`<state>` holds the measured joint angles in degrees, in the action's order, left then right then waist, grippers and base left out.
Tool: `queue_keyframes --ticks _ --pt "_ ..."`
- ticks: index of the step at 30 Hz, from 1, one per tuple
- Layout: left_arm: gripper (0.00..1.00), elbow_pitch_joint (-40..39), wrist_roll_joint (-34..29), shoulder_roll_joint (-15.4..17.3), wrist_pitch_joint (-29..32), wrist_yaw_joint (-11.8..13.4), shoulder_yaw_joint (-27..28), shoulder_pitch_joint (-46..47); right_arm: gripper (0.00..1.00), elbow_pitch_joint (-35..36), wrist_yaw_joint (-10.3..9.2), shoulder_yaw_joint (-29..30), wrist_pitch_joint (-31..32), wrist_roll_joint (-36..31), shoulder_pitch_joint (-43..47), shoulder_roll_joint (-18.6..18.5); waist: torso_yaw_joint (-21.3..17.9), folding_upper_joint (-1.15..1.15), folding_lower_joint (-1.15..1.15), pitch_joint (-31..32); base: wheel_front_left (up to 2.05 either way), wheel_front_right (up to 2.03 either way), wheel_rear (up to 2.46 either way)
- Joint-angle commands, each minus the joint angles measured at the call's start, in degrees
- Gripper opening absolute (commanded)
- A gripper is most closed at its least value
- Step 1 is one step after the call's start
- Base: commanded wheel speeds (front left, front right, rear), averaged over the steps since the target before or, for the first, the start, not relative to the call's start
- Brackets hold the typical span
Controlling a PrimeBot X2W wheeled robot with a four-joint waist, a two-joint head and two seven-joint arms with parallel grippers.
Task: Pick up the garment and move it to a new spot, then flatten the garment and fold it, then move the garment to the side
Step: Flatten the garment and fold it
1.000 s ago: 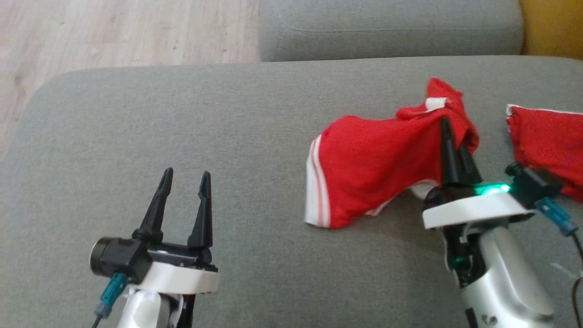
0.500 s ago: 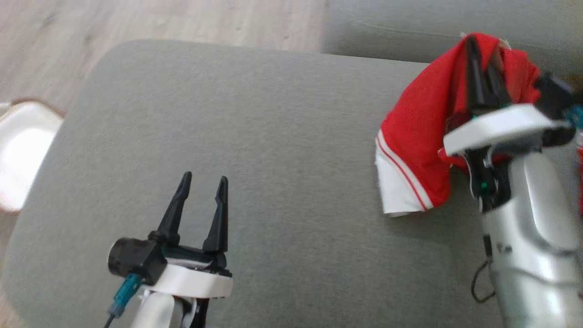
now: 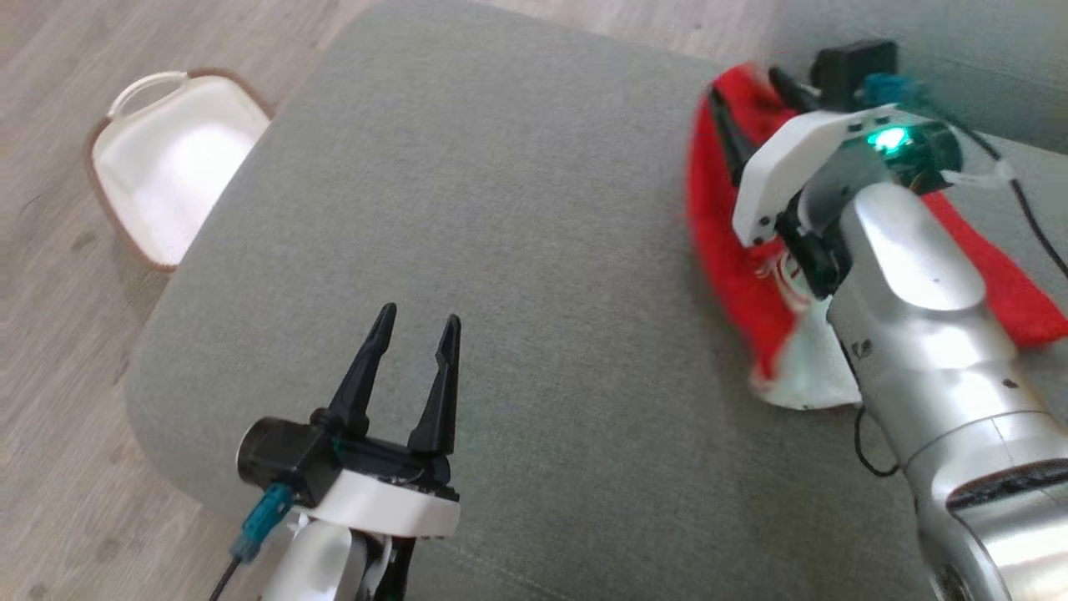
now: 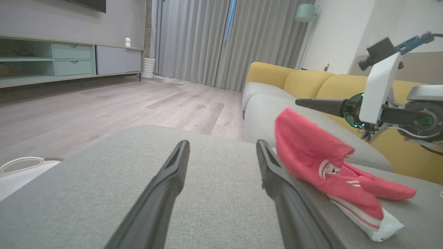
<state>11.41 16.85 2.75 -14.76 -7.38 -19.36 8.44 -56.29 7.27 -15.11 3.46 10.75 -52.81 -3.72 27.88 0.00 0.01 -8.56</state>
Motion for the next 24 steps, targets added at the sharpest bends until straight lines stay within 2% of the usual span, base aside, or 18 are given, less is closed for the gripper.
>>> queue_keyframes --ticks 1,9,16,21,24 --pt "1.0 -1.7 0.5 0.1 -0.2 0.6 1.4 2.6 1.0 -0.2 0.22 -1.9 -0.9 0.6 -2.4 0.8 0.5 0.0 -0.01 -0.4 0.0 0.0 0.0" --pt "1.0 -2.6 0.4 0.1 -0.2 1.2 2.3 2.9 1.0 -6.4 0.22 -6.4 -6.4 0.6 -5.0 0.8 -4.3 0.0 -0.01 0.5 0.0 0.0 0.0" --pt "1.0 -3.7 0.1 0.1 -0.2 1.3 3.6 3.7 1.0 -8.1 0.22 -4.8 -15.2 0.1 -5.2 0.1 -10.8 0.0 -0.01 1.6 0.0 0.0 0.0" --pt "1.0 -4.0 0.1 0.1 -0.2 1.3 4.4 3.6 1.0 -5.7 0.22 -2.7 -18.1 0.1 -1.3 -1.8 -15.6 0.0 -0.01 2.8 0.0 0.0 0.0" --pt "1.0 -3.8 -0.1 0.1 -0.2 1.2 4.9 3.5 1.0 -1.1 0.22 -0.9 -18.4 0.4 3.0 -3.0 -18.4 0.0 -0.01 3.4 0.0 0.0 0.0"
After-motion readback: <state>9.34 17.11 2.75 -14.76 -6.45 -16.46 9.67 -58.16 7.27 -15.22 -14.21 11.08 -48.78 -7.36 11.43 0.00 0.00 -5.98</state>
